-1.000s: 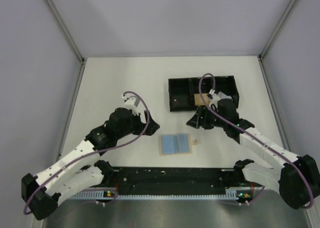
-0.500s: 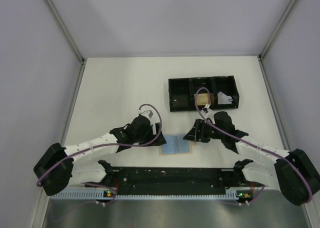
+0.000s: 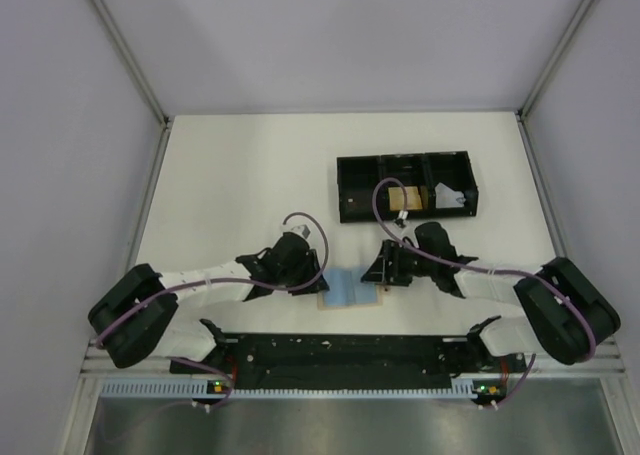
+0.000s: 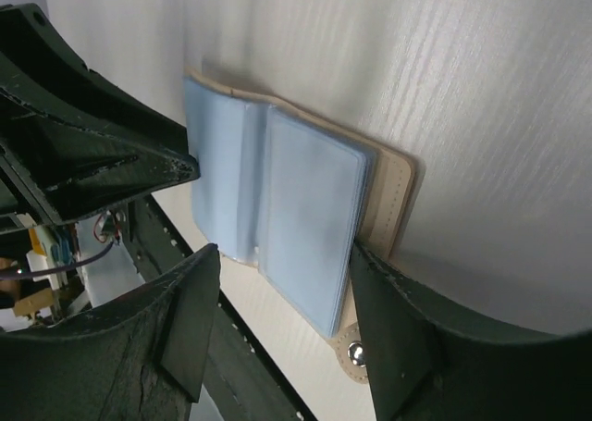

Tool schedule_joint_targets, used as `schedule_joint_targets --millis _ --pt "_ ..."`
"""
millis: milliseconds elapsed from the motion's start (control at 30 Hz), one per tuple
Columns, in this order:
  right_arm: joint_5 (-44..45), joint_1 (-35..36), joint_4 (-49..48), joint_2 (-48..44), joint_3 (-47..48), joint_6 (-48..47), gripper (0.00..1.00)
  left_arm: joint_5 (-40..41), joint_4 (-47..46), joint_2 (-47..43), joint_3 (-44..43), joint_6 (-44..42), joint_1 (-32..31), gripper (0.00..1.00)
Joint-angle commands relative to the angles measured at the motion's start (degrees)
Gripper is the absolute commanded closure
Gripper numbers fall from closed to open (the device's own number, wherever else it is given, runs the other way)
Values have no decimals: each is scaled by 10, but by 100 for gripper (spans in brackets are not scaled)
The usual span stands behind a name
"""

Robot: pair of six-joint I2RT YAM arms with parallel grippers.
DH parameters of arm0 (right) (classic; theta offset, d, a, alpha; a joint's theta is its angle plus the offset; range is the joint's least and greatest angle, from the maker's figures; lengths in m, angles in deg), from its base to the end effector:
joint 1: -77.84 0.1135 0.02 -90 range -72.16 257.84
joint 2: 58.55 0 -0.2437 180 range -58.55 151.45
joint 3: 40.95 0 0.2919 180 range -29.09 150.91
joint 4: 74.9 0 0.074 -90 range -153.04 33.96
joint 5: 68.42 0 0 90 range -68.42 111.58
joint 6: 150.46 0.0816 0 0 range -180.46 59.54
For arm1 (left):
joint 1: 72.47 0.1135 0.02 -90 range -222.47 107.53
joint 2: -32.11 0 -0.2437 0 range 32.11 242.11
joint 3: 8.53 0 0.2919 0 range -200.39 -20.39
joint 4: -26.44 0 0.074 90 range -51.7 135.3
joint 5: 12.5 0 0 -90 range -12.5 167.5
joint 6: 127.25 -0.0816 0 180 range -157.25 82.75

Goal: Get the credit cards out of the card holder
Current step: Remove the credit card from the card holder.

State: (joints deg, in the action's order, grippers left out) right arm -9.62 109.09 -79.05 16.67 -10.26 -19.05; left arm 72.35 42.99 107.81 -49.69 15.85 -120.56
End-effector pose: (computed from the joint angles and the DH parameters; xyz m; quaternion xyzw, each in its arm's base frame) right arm 0.2136 0.1790 0.0513 -0.0350 0.8808 0.4361 0.1810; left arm 0.1935 -0.2265 0.0633 -0.0262 0.9417 -0.2840 0.1785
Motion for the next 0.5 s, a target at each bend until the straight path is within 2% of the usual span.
schedule_joint_targets --millis 0,100,300,467 --pt "18 9 -39 62 23 -9 43 18 -42 36 -11 12 4 62" --pt "26 9 -40 95 56 -20 46 17 -68 54 -21 7 28 69" --pt "63 -3 -11 152 137 -60 54 18 -62 103 -78 -37 70 75" --pt "59 -36 1 179 171 -65 57 34 -30 116 -119 -66 87 74"
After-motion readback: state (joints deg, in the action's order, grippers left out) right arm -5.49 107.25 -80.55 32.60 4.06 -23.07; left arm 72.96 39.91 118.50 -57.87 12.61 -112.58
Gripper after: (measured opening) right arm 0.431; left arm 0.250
